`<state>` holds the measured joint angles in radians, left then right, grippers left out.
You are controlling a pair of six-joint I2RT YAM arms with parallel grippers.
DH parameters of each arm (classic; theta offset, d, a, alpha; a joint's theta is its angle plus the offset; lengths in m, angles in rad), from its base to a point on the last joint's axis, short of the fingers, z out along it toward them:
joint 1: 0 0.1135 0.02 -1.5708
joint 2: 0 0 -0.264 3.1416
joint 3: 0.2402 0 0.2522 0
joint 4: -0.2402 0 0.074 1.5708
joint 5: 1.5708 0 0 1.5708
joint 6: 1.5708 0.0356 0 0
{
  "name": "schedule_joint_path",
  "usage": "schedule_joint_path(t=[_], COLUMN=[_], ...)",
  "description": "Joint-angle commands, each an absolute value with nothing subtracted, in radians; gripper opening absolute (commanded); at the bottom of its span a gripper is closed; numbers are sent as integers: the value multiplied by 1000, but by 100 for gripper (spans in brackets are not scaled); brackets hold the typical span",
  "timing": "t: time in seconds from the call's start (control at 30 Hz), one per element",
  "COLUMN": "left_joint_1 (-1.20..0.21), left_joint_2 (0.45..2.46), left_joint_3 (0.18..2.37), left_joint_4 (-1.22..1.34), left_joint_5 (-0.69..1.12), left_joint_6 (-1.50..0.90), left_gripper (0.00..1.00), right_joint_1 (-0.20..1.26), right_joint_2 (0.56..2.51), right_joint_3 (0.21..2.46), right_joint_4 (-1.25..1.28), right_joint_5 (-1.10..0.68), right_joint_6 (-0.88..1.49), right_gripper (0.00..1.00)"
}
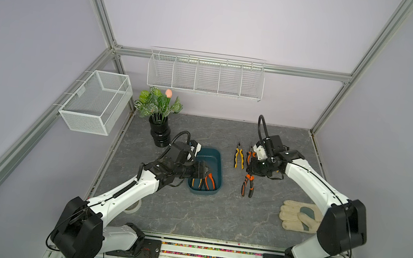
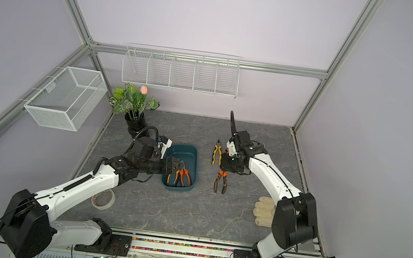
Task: Take the pliers out of the storage box
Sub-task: Place the pliers at the center of the board.
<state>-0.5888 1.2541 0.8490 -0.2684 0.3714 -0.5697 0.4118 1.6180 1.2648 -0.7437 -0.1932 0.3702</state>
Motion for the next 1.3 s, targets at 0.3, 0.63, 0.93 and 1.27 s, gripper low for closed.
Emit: schedule_joint_path(t=[0.3,0.63,0.93,1.27], left_joint_1=[-585,-584,-585,-584], left_joint_2=[1261,1262,1263,1265], left_joint_3=[860,852,867,873], left_joint_4=[-317,-313,-343,-352], left_joint_5=[357,383,374,371], left_joint_6=[-503,-490,-470,-464], left_gripper=[56,56,56,56], right_joint_1=[506,507,508,507], right_joint_2=[1871,2000,2088,2099], right_joint_3=[1309,1449,1518,1514], right_joint_4=[-662,-702,-730,-733], right_joint_5=[-79,11,25,57], right_joint_6=[432,426,424,437], right_gripper=[7,8,15,23])
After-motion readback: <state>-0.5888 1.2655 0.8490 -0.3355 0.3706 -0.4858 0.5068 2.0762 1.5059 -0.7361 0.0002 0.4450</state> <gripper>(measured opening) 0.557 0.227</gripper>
